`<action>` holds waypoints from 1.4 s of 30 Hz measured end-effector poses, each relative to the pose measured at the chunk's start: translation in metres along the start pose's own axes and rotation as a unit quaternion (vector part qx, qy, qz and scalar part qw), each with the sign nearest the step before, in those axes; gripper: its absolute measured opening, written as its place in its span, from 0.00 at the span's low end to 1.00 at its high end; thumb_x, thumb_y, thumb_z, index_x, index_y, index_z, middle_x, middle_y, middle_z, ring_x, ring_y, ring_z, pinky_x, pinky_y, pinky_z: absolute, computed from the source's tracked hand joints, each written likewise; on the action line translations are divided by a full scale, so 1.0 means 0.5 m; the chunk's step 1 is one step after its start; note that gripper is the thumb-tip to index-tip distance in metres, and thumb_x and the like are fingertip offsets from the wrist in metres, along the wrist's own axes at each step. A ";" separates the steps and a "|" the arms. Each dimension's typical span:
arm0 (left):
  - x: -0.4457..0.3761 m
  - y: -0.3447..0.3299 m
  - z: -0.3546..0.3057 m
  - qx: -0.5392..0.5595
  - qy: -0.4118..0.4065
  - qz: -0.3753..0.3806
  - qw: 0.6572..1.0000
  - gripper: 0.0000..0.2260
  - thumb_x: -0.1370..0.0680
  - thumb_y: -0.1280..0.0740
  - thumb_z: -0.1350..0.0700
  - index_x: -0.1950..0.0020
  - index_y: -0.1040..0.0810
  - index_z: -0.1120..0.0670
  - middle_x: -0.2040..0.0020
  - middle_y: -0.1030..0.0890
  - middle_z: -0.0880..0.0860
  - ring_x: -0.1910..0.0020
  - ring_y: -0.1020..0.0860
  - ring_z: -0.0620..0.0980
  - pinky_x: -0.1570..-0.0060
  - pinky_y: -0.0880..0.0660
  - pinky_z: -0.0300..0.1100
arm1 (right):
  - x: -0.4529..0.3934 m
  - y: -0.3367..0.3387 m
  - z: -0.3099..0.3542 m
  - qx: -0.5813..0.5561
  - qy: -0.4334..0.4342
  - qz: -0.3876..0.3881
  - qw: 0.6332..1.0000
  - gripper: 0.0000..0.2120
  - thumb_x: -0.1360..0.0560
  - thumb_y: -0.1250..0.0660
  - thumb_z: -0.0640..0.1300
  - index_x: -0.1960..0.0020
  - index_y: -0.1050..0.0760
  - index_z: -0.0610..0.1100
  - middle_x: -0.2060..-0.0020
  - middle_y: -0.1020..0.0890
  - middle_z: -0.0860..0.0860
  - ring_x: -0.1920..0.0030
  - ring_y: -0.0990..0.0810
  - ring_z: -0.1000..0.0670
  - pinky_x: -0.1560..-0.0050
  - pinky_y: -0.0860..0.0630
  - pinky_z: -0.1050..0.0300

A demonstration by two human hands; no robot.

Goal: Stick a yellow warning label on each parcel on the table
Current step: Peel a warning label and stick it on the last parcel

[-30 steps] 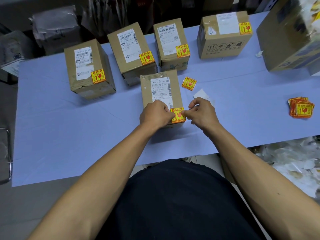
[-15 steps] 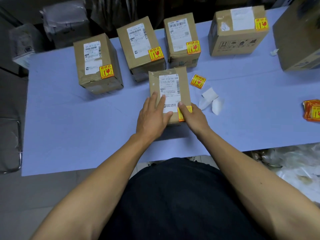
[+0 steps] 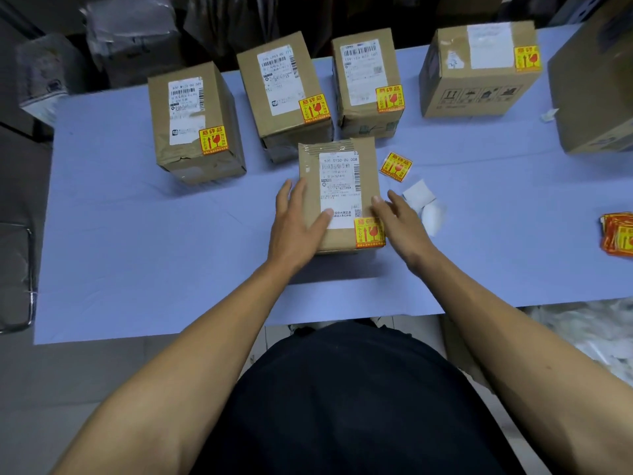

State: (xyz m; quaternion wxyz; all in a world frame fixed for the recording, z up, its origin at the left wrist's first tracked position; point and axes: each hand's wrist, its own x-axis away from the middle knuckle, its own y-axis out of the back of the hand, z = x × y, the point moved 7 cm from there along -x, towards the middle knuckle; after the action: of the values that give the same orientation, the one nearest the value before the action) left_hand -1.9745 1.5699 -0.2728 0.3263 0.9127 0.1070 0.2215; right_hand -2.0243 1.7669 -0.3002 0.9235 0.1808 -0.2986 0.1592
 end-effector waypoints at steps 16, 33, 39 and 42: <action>-0.070 -0.033 0.023 0.252 0.144 0.038 0.956 0.17 0.23 0.36 0.41 0.35 0.28 0.40 0.42 0.18 0.44 0.44 0.18 0.47 0.37 0.24 0.53 | -0.105 -0.039 0.050 0.071 -0.011 0.023 0.997 0.53 0.37 0.56 0.84 0.21 0.40 0.55 0.26 0.28 0.52 0.28 0.29 0.47 0.27 0.34 0.43; 0.042 0.233 0.308 0.294 0.185 -0.049 0.936 0.14 0.19 0.35 0.49 0.34 0.26 0.47 0.42 0.16 0.48 0.46 0.17 0.47 0.40 0.22 0.51 | -0.021 -0.423 0.111 0.171 0.059 0.113 0.977 0.36 0.22 0.56 0.70 0.23 0.38 0.49 0.29 0.25 0.47 0.32 0.25 0.42 0.32 0.30 0.44; 0.025 0.289 0.374 0.306 0.179 -0.050 0.934 0.15 0.18 0.36 0.51 0.32 0.26 0.49 0.41 0.17 0.50 0.44 0.17 0.49 0.40 0.21 0.49 | -0.027 -0.507 0.137 0.190 0.073 0.098 0.974 0.28 0.17 0.53 0.64 0.27 0.34 0.47 0.32 0.23 0.46 0.34 0.24 0.41 0.35 0.30 0.46; 0.004 0.302 0.385 0.303 0.166 -0.035 0.938 0.14 0.18 0.35 0.50 0.33 0.26 0.48 0.40 0.17 0.50 0.44 0.17 0.49 0.39 0.22 0.51 | -0.032 -0.522 0.149 0.179 0.069 0.088 0.977 0.29 0.18 0.54 0.65 0.27 0.34 0.48 0.32 0.23 0.46 0.35 0.23 0.41 0.33 0.29 0.44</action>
State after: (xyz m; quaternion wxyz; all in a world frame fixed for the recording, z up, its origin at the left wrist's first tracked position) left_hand -1.8740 1.3495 -0.3076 0.0198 0.9141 0.2537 0.3158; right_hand -1.9688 1.5013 -0.3158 0.8769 0.3047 -0.2155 0.3031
